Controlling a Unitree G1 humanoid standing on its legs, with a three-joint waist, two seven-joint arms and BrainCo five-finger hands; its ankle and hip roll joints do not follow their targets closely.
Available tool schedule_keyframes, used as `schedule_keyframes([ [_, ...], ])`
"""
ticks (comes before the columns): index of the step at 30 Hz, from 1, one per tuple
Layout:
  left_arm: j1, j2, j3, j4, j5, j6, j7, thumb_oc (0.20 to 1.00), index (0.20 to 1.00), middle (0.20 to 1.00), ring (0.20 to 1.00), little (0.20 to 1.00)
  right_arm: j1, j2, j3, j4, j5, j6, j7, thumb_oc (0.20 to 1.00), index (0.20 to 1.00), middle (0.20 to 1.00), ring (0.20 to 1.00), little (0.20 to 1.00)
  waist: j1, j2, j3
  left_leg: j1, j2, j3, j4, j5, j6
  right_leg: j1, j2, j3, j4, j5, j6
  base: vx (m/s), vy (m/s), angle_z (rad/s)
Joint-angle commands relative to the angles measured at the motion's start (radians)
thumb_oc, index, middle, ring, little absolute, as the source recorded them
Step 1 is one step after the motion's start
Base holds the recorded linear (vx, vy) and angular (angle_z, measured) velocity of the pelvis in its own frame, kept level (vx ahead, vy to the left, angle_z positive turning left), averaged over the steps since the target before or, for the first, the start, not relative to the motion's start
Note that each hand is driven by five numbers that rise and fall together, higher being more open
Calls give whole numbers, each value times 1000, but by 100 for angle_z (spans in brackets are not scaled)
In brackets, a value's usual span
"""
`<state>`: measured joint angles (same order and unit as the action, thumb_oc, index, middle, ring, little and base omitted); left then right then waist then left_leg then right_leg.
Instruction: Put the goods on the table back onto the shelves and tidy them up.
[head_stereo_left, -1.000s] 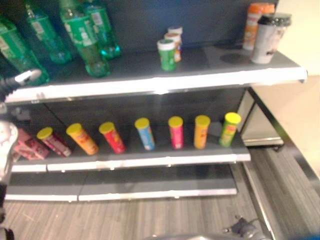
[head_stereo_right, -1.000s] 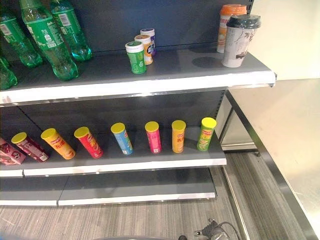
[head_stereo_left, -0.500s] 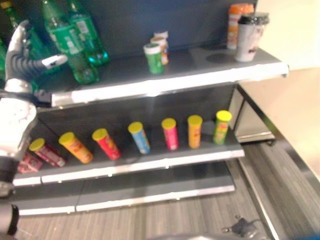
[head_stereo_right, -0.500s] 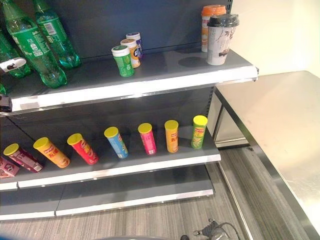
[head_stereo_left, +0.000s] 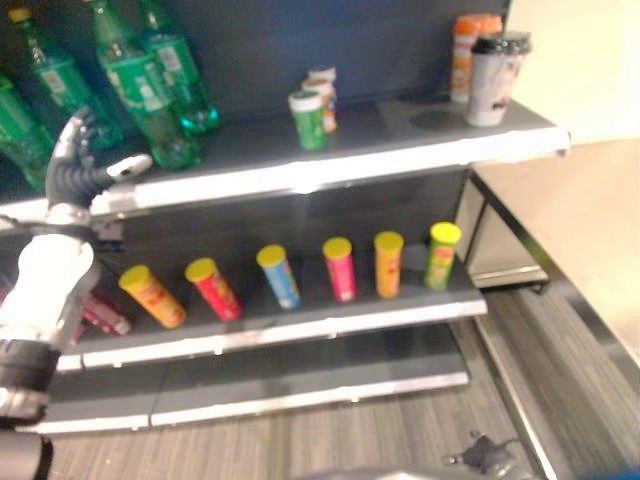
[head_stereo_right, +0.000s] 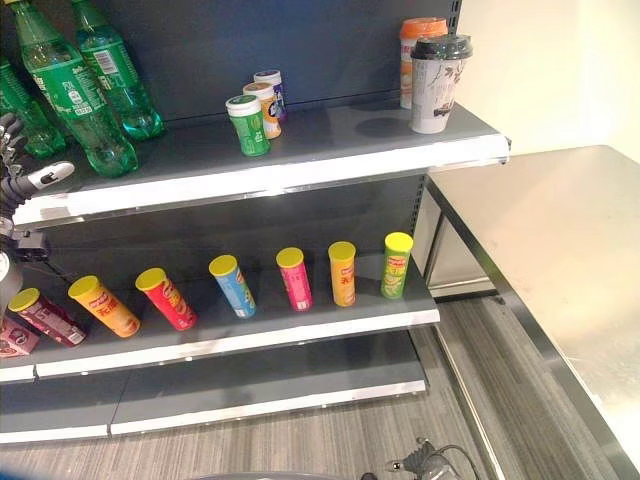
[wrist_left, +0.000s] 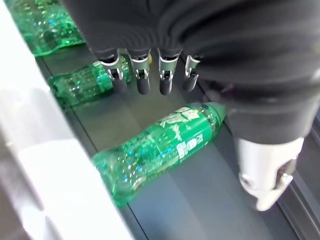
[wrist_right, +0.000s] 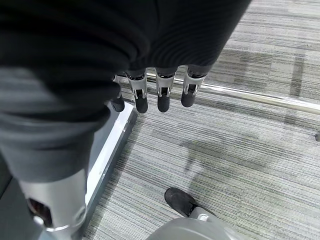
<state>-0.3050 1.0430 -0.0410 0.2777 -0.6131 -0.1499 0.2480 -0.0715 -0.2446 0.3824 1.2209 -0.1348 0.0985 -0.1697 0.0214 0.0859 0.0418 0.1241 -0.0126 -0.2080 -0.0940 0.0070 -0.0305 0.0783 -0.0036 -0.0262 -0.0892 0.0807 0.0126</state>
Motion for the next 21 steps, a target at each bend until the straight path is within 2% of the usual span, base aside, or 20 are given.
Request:
schedule_keyframes([
  [1, -73, 31, 31, 1, -55, -36, 7, 1000, 1000, 1000, 1000, 1000, -43, 36, 47, -2, 34, -10, -11, 1000, 1000, 1000, 1000, 1000, -31, -38, 1, -2, 33, 65, 7, -83, -4, 58, -78, 60, 2, -106, 68, 0, 0, 0],
  [21, -279, -82, -167, 80, -39, -8, 5, 1000, 1000, 1000, 1000, 1000, -48, 42, 73, 2, 29, -5, -13, 1000, 1000, 1000, 1000, 1000, -52, -36, 2, 4, 36, 83, 7, -89, -1, 56, -82, 69, 2, -104, 72, 1, 0, -2],
])
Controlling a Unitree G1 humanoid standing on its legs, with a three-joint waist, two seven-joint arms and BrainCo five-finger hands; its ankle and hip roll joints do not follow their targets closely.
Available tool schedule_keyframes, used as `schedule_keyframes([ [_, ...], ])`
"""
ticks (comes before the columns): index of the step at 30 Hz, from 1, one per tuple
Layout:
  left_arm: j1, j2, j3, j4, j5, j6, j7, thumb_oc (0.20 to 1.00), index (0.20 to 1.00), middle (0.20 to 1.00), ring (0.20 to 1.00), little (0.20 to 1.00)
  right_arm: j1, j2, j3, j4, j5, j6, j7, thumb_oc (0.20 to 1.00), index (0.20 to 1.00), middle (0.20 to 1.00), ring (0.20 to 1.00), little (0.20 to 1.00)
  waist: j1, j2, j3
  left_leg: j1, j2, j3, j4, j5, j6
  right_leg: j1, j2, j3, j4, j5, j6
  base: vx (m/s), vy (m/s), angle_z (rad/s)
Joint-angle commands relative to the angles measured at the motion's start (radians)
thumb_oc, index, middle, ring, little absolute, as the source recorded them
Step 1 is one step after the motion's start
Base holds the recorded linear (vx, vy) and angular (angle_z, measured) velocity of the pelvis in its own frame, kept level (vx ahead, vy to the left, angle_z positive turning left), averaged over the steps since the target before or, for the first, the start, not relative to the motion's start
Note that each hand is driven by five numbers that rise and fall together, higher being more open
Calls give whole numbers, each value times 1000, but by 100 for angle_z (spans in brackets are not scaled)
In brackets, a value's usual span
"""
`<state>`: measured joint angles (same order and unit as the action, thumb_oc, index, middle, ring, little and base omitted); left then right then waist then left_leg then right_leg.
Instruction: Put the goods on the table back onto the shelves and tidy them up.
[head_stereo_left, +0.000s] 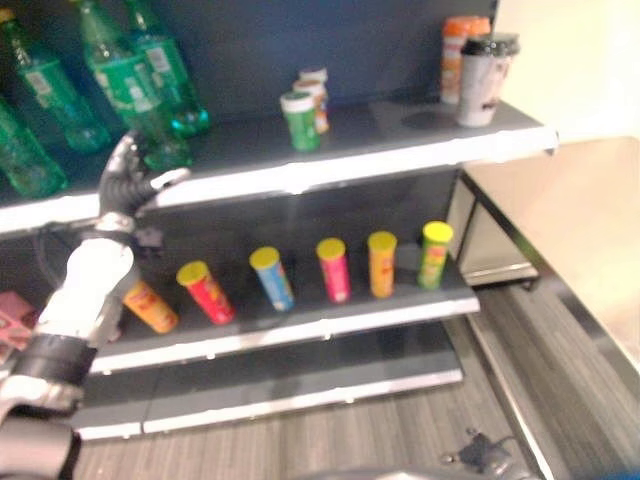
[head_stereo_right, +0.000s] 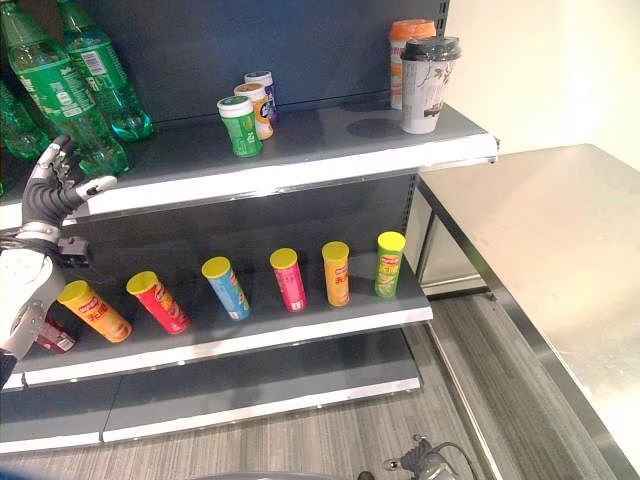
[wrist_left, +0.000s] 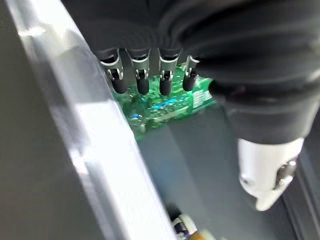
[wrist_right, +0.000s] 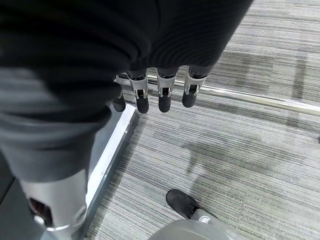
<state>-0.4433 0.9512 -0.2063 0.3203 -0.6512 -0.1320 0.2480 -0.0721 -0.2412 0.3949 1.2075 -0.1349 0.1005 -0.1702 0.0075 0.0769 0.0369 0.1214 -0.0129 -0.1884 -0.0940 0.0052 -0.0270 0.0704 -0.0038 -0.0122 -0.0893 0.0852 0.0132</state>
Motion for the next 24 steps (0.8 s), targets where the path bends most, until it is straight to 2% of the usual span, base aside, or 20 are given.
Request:
schedule_keyframes([
  [1, -167, -1, -18, 50, 2, -24, 8, 1000, 1000, 1000, 1000, 1000, -49, 39, 66, 15, 29, -6, -12, 1000, 1000, 1000, 1000, 1000, -40, -27, 8, 7, 36, 64, 7, -88, -5, 65, -82, 56, 2, -110, 71, 0, 0, 0],
  [7, -253, -36, -76, 110, 3, -18, 18, 1000, 1000, 1000, 1000, 1000, -53, 39, 76, 15, 34, -5, -13, 1000, 1000, 1000, 1000, 1000, -48, -26, 8, 10, 37, 70, 7, -90, -5, 66, -82, 59, 2, -112, 72, 1, -1, -1],
  [16, -296, -67, -109, 132, -3, -14, 23, 1000, 1000, 1000, 1000, 1000, -57, 42, 80, 21, 42, -4, -15, 1000, 1000, 1000, 1000, 1000, -52, -24, 10, 12, 38, 73, 7, -90, -4, 68, -82, 61, 2, -112, 73, 0, 0, 0],
  [24, -379, -137, -176, 184, -13, -6, 28, 1000, 1000, 1000, 1000, 1000, -63, 45, 92, 24, 51, -1, -19, 1000, 1000, 1000, 1000, 1000, -62, -22, 13, 13, 38, 77, 7, -91, -3, 66, -82, 62, 2, -111, 74, 0, 0, 0],
])
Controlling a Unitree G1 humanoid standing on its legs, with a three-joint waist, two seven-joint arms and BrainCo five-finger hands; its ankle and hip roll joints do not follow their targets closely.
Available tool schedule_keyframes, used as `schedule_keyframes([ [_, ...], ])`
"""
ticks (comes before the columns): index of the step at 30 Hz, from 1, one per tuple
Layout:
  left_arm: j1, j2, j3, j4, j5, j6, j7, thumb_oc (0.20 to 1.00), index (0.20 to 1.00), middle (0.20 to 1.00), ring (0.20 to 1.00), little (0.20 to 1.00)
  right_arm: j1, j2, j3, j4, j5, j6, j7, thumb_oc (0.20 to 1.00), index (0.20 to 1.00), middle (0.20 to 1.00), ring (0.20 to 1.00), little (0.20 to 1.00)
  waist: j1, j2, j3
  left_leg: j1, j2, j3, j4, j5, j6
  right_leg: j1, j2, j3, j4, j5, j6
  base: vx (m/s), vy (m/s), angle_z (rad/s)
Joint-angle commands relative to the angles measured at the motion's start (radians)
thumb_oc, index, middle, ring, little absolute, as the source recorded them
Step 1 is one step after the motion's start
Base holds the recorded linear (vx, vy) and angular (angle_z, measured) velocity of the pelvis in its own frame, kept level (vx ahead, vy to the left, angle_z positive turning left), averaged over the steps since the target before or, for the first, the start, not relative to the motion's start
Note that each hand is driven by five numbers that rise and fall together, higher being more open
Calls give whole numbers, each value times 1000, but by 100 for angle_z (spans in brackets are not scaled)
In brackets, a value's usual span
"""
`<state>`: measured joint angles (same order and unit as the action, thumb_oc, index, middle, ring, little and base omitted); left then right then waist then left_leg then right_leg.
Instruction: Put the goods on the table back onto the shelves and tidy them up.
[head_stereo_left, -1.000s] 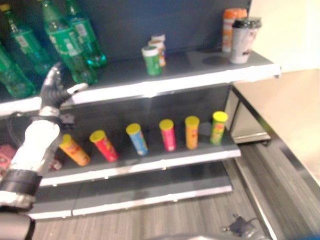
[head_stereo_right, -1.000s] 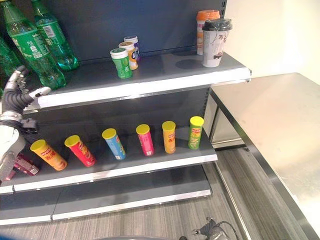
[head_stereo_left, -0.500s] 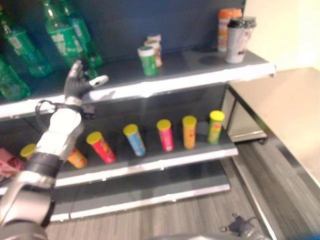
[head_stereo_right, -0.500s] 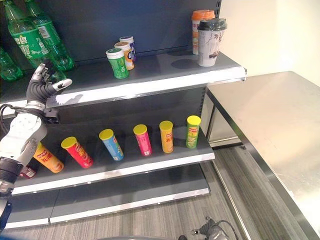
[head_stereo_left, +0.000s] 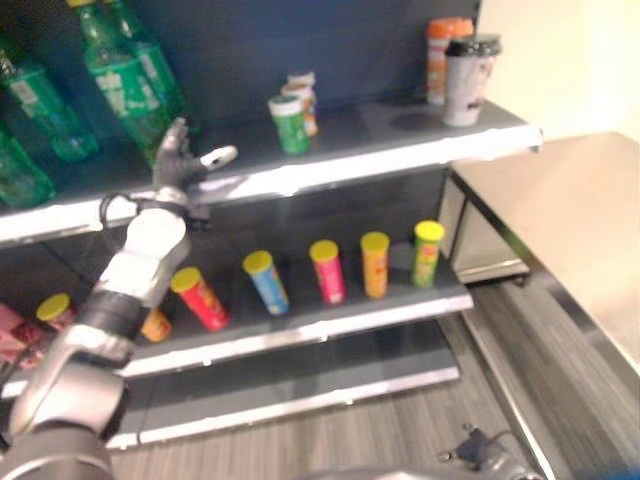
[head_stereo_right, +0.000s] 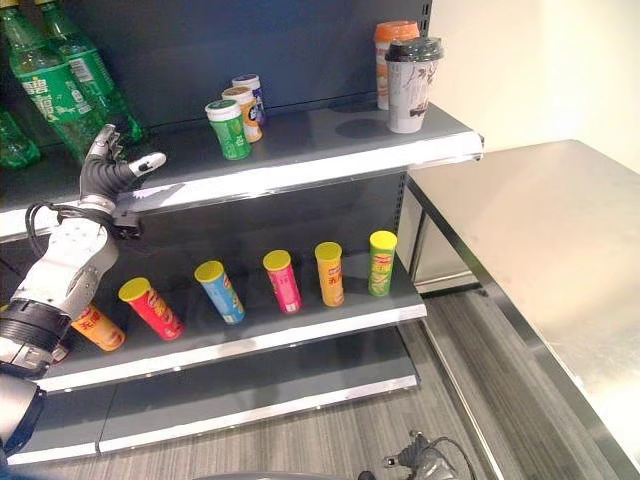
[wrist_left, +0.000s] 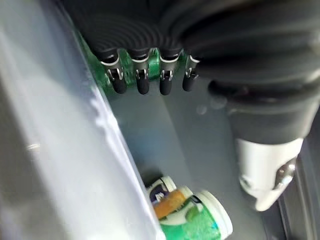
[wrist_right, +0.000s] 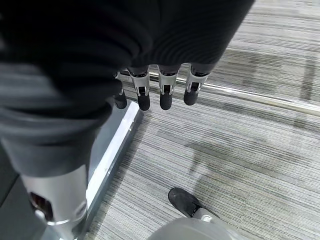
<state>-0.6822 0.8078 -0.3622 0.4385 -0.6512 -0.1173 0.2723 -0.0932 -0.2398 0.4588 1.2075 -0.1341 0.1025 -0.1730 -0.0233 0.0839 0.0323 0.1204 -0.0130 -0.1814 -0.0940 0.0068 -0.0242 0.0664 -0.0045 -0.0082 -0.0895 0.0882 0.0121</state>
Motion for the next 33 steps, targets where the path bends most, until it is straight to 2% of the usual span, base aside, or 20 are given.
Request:
schedule_keyframes([
  [1, -152, -3, -28, 69, -12, -20, 5, 1000, 1000, 1000, 1000, 1000, -42, 45, 29, 24, 53, -4, -15, 1000, 1000, 1000, 1000, 1000, -32, -28, 19, 14, 37, 71, 7, -92, -5, 70, -81, 59, 2, -114, 75, 0, 0, 0],
  [11, -212, -89, -70, 102, 8, -12, 13, 1000, 1000, 1000, 1000, 1000, -45, 50, 34, 32, 65, -5, -14, 1000, 1000, 1000, 1000, 1000, -41, -28, 20, 17, 38, 79, 7, -97, -5, 71, -82, 59, 3, -116, 77, 0, 0, 0],
  [33, -244, -185, -96, 139, -4, 2, 19, 1000, 1000, 1000, 1000, 1000, -52, 62, 45, 42, 81, 0, -9, 1000, 1000, 1000, 1000, 1000, -49, -27, 26, 20, 39, 97, 7, -100, -4, 69, -84, 58, 6, -115, 78, 0, 0, 0],
])
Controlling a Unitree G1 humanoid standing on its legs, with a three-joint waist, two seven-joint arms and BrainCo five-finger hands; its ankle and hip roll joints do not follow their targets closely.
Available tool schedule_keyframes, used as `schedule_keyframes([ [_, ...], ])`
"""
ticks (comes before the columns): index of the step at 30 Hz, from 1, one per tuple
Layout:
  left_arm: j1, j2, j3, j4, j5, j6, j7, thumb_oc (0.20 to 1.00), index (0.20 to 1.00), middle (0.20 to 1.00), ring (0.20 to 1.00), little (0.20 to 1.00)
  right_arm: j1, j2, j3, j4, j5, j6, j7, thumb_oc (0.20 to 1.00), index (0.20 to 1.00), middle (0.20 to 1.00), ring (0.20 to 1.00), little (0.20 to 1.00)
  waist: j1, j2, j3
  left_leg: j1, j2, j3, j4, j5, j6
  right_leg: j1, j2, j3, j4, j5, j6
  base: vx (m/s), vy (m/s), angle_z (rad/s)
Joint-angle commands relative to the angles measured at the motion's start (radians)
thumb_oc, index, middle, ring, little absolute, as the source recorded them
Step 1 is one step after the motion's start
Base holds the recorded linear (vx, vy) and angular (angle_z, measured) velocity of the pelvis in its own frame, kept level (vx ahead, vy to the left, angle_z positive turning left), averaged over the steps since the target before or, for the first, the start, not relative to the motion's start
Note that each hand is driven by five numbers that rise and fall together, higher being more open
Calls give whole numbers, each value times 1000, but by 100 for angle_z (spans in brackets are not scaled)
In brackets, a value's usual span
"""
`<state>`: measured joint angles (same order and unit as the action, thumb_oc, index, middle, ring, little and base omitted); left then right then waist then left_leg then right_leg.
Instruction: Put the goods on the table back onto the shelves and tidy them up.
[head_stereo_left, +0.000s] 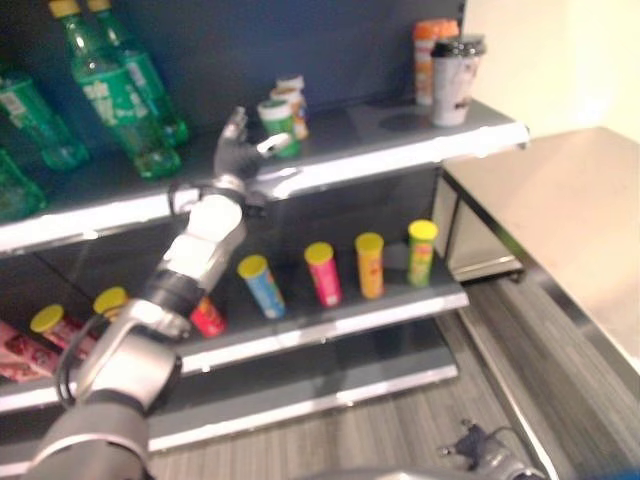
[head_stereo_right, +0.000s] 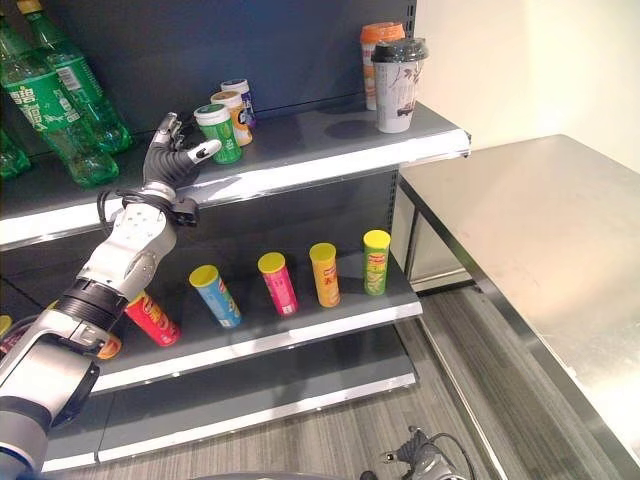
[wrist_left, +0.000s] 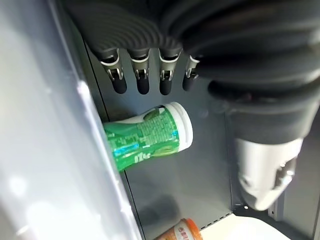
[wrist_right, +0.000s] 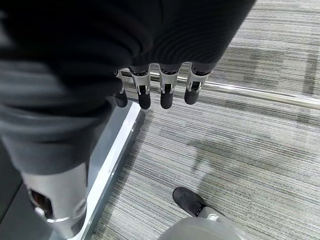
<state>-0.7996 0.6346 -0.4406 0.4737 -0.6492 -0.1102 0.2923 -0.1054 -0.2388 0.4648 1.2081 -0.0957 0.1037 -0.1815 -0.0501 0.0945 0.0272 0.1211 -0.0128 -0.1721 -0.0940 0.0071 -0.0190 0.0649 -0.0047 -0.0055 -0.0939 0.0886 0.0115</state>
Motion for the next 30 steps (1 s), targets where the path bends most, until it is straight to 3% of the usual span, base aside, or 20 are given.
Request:
schedule_keyframes([
  [1, -128, -16, -20, 103, -8, -6, -2, 1000, 1000, 1000, 1000, 1000, -40, 61, 38, 42, 43, -2, 0, 1000, 1000, 1000, 1000, 1000, -24, -38, 31, 19, 39, 89, 7, -101, -9, 70, -83, 56, 10, -116, 79, 0, 0, 0],
  [30, -146, -83, -41, 138, -3, 8, -1, 1000, 1000, 1000, 1000, 1000, -36, 60, 44, 42, 42, 0, 2, 1000, 1000, 1000, 1000, 1000, -31, -40, 34, 23, 41, 104, 7, -107, -8, 71, -86, 55, 12, -117, 82, 1, -1, -1],
])
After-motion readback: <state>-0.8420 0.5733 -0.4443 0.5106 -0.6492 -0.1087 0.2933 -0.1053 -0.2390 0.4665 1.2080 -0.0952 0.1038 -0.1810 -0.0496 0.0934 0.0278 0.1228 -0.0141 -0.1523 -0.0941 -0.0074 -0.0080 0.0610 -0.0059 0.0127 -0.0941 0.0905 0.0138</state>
